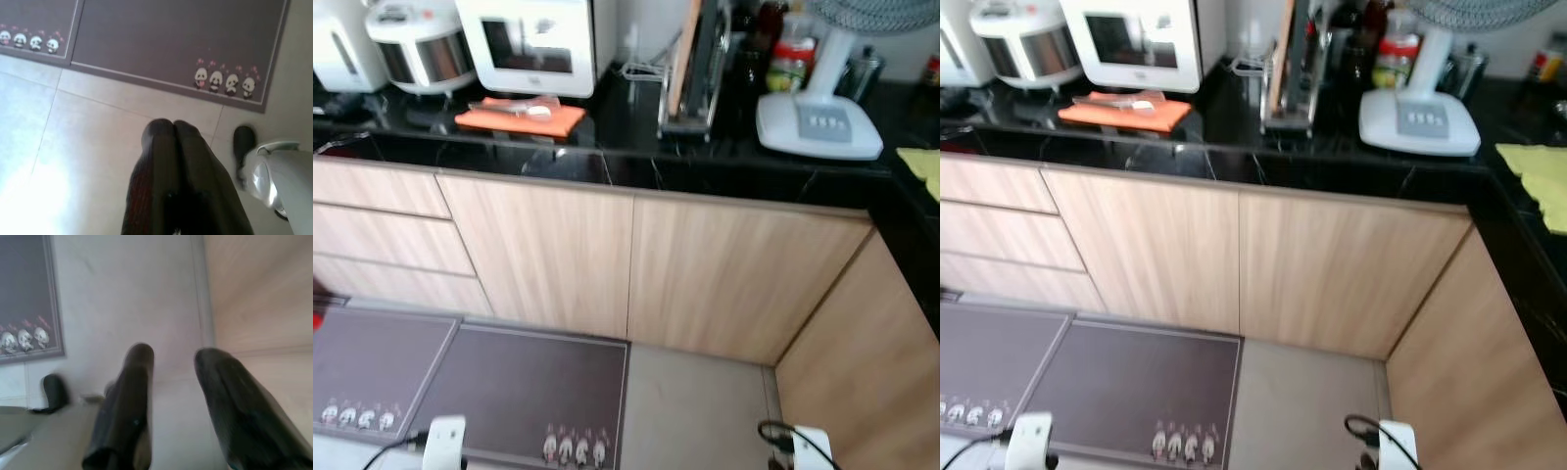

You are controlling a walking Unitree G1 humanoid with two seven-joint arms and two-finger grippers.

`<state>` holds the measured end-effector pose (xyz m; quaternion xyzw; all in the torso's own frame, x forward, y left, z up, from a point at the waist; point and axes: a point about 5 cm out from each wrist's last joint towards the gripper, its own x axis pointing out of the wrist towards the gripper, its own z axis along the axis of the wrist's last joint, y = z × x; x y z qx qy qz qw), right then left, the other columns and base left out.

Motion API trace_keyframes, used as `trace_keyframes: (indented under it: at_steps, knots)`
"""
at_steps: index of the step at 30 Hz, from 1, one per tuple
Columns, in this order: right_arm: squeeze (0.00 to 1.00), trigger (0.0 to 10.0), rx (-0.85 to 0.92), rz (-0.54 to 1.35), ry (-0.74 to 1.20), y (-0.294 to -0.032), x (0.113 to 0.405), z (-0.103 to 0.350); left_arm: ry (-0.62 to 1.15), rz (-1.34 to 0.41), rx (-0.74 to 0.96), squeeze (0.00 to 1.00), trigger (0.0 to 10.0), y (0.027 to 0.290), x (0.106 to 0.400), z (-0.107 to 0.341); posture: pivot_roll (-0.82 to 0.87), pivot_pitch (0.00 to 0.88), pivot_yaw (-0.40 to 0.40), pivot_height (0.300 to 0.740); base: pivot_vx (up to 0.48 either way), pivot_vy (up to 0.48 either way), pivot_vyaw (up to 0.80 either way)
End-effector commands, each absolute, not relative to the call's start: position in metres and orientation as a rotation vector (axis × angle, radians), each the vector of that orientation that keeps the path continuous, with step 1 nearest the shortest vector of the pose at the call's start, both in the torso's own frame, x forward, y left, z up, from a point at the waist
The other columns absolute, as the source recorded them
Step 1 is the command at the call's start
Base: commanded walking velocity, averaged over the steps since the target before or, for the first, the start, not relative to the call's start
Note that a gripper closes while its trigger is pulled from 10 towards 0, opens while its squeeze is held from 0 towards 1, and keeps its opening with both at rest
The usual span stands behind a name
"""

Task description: Kitchen organization

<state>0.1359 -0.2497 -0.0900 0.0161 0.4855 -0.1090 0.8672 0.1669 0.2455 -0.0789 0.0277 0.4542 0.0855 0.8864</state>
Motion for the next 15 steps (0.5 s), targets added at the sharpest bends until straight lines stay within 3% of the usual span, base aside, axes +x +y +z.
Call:
trace_keyframes:
  at_steps: [1, 15]
  knots:
    - [0.00, 10.0, 0.047, -0.221, 1.002, -0.2441, 0.1414, -0.0896, 0.949, 0.193, 0.085, 0.00, 10.0, 0.2532, 0.1683, -0.0762, 0.03, 0.000, -0.010, 0.740, 0.000, 0.480, 0.00]
    - [0.00, 10.0, 0.065, -0.238, 0.988, -0.2435, 0.1440, -0.0887, 0.936, 0.201, 0.075, 0.00, 10.0, 0.2501, 0.1759, -0.0740, 0.04, 0.000, -0.013, 0.740, 0.000, 0.480, 0.00]
